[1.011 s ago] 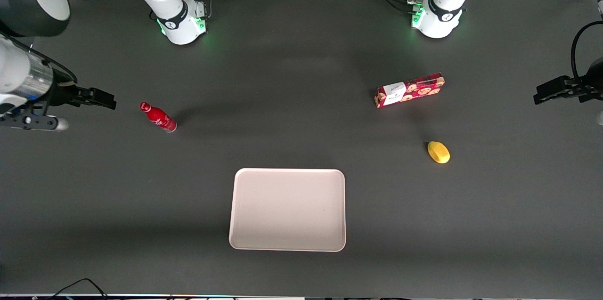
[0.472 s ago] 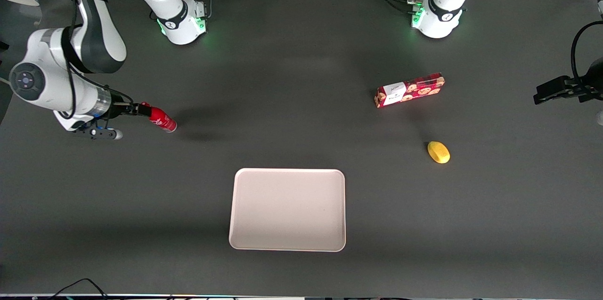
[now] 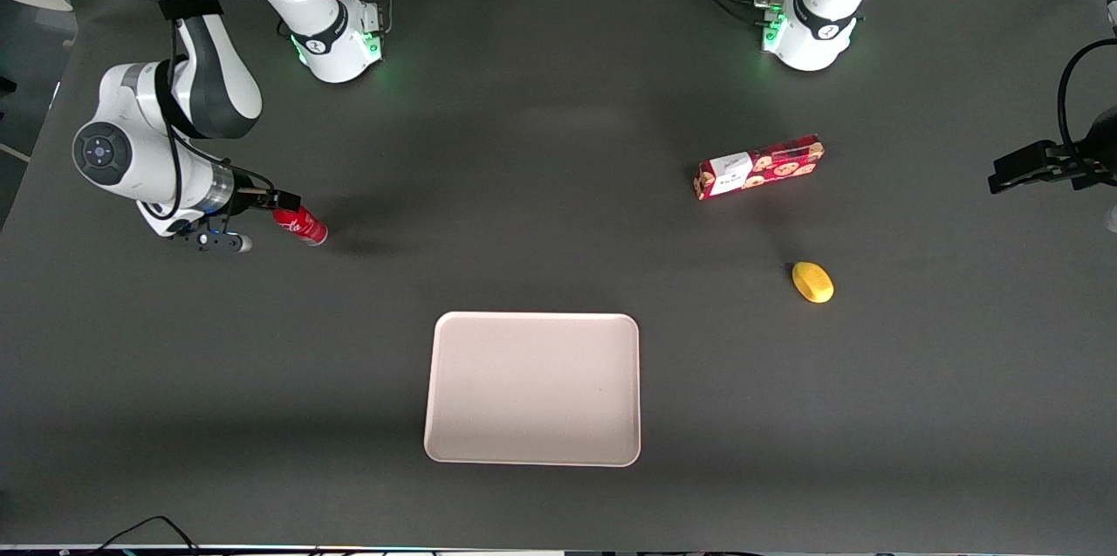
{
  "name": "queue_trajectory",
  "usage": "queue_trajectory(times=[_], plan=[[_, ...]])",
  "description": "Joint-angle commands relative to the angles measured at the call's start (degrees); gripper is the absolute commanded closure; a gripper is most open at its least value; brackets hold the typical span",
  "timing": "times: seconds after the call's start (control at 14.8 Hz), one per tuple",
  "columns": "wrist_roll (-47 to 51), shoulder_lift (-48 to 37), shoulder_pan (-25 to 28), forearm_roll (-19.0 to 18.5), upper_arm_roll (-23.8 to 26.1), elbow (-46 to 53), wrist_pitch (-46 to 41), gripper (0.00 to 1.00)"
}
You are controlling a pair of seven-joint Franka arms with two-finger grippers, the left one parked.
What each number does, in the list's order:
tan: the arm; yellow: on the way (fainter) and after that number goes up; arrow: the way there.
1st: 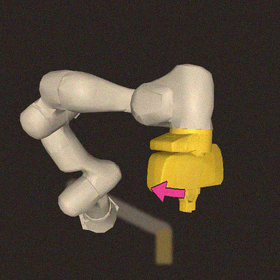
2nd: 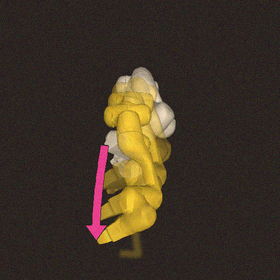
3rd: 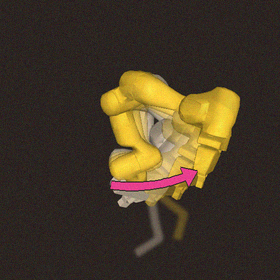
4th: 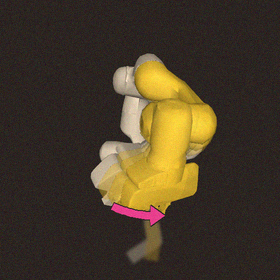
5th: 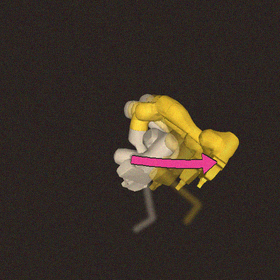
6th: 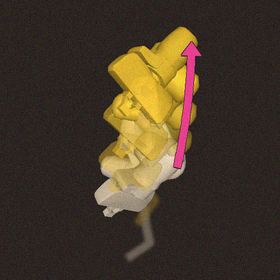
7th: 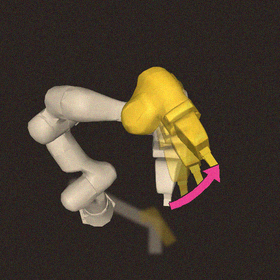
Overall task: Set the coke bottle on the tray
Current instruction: 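Close the right gripper around the bottle's neck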
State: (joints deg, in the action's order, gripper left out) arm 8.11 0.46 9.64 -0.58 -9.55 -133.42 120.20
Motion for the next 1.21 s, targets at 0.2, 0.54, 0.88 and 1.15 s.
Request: queue_trajectory(times=[0.2, 0.54, 0.88, 1.15], plan=[[0.3, -2.9, -0.1, 0.3, 0.0, -2.4, 0.8, 1.00], [0.2, -3.5, 0.5, 0.1, 0.6, -0.2, -1.2, 1.00], [-2.2, -3.5, 0.6, -0.7, 0.8, 19.4, -21.2, 1.00], [-2.7, -2.2, 0.9, -0.4, 1.0, 34.9, -33.4, 1.00]])
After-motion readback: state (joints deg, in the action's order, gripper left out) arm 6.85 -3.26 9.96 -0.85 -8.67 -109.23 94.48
